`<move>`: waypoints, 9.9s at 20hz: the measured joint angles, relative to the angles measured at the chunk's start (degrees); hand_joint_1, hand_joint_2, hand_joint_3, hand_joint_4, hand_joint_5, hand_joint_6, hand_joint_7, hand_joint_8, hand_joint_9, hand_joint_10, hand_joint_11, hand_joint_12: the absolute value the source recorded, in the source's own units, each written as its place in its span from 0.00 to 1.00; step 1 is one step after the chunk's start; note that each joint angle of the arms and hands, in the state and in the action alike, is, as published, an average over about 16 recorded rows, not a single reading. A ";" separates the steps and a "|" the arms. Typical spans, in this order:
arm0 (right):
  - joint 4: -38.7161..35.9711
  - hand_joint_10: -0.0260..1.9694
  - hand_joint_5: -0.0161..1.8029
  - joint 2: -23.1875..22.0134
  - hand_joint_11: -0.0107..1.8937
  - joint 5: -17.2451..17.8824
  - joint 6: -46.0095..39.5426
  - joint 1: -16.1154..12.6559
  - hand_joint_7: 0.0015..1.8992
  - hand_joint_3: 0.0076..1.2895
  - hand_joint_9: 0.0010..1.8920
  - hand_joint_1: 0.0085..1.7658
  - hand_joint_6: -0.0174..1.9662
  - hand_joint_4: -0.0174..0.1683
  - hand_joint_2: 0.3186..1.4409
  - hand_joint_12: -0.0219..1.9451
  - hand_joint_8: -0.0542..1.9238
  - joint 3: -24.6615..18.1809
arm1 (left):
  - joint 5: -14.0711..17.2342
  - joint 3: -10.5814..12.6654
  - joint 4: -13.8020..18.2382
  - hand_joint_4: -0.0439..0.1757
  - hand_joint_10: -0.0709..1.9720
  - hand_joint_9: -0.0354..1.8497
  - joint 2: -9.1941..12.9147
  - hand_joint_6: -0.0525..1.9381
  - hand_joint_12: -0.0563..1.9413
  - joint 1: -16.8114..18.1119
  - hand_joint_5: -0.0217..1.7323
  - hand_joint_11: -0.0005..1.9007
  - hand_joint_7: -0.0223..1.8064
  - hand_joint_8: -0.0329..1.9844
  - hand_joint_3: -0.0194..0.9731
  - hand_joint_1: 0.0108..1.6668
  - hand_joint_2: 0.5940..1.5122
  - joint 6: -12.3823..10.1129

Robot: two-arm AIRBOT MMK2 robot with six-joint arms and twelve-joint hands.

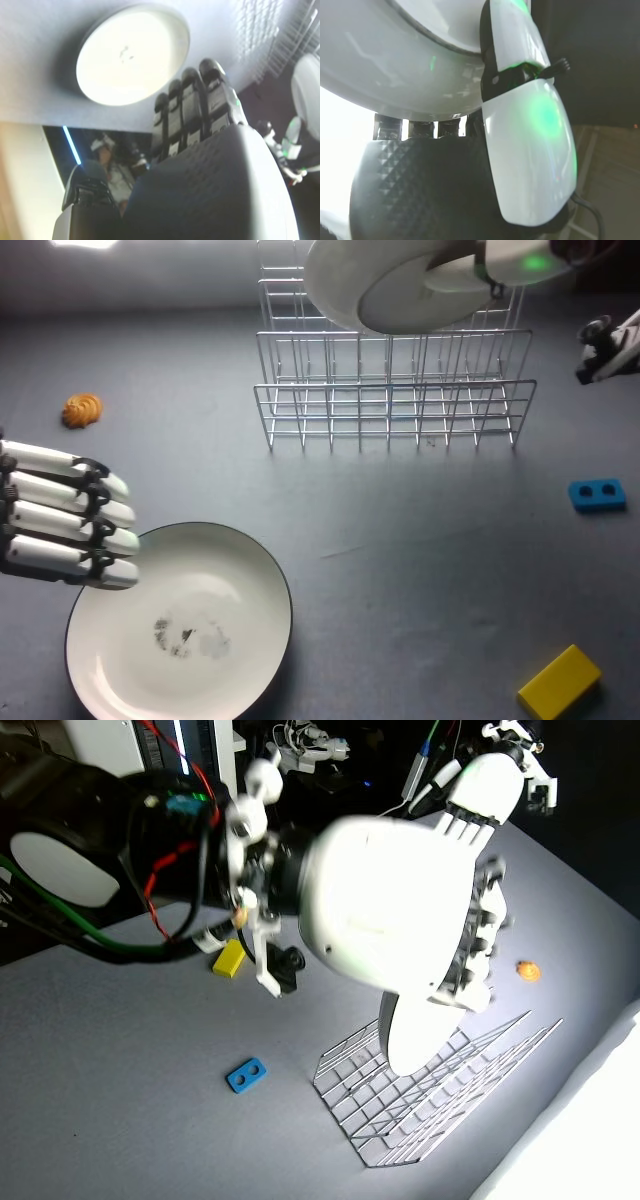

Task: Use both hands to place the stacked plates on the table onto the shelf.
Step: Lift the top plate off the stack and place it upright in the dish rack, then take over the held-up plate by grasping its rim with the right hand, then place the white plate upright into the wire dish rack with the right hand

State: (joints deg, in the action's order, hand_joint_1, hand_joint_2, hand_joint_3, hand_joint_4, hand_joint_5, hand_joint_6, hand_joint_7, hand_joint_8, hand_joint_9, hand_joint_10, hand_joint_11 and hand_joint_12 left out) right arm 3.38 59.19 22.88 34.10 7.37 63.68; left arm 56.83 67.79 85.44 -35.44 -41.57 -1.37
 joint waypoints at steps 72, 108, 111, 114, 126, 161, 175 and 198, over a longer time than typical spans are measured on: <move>-5.37 0.07 0.40 7.80 0.11 9.50 10.87 5.49 0.41 0.00 0.37 0.41 0.04 0.08 0.88 0.68 0.04 5.74 | -28.68 -6.82 -15.64 0.23 0.02 0.01 -4.35 0.01 0.07 -21.07 0.03 0.02 0.04 0.01 0.03 0.00 0.60 -5.63; -18.92 0.02 0.20 28.28 0.01 8.92 36.52 19.47 0.11 0.00 0.04 0.61 0.03 0.11 0.58 0.10 0.04 3.87 | -28.94 -6.82 -16.60 0.21 0.02 0.02 -4.34 0.01 0.12 -21.88 0.03 0.01 0.05 0.01 0.03 0.00 0.60 -5.63; -18.66 0.02 0.20 29.55 0.01 8.59 36.80 19.64 0.12 0.00 0.05 0.58 0.03 0.12 0.58 0.09 0.04 4.96 | -28.89 -6.77 -16.65 0.21 0.02 0.03 -4.34 0.01 0.12 -21.88 0.04 0.01 0.05 0.01 0.03 0.00 0.60 -5.63; -18.42 0.03 0.20 30.56 0.02 8.52 37.09 19.78 0.12 0.00 0.06 0.57 0.03 0.12 0.58 0.10 0.04 5.81 | -28.86 -6.73 -16.70 0.21 0.02 0.03 -4.34 0.01 0.13 -21.89 0.04 0.01 0.05 0.01 0.03 0.00 0.60 -5.64; -17.74 0.09 0.32 32.72 0.14 9.34 37.79 20.63 0.29 0.00 0.28 0.63 0.15 0.10 0.62 0.52 0.14 7.41 | -28.88 -6.57 -17.14 0.22 0.02 0.03 -4.34 0.01 0.14 -21.97 0.04 0.01 0.05 0.01 0.03 0.00 0.61 -5.65; -17.78 0.36 0.48 14.16 0.41 8.02 38.47 14.51 0.55 0.00 0.57 0.67 0.57 0.08 0.63 0.71 0.50 -9.55 | -27.19 1.91 -24.68 0.22 0.04 0.07 -0.47 0.03 0.17 -4.52 0.08 0.01 0.07 0.02 0.03 0.00 0.60 -3.84; -2.28 0.37 0.52 2.09 0.41 3.13 30.38 3.45 0.56 0.00 0.56 0.68 0.51 0.07 0.63 0.73 0.48 -17.09 | -11.56 5.23 -22.27 0.22 0.04 0.07 -0.38 0.03 0.17 -6.39 0.08 0.01 0.08 0.02 0.03 0.00 0.60 3.83; 9.02 0.41 0.53 -1.77 0.40 -4.04 13.07 -0.08 0.58 0.00 0.56 0.68 0.46 0.05 0.63 0.73 0.44 -8.31 | 20.95 2.56 -13.80 0.22 0.04 0.06 1.75 0.03 0.16 0.30 0.09 0.01 0.08 0.02 0.03 0.00 0.60 11.60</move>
State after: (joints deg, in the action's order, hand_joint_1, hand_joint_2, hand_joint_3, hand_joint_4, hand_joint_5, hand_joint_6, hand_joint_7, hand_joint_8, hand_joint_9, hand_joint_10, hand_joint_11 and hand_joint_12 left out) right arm 12.40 57.43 18.84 47.17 7.29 55.37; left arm 77.78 70.35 71.64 -33.69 -41.27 10.23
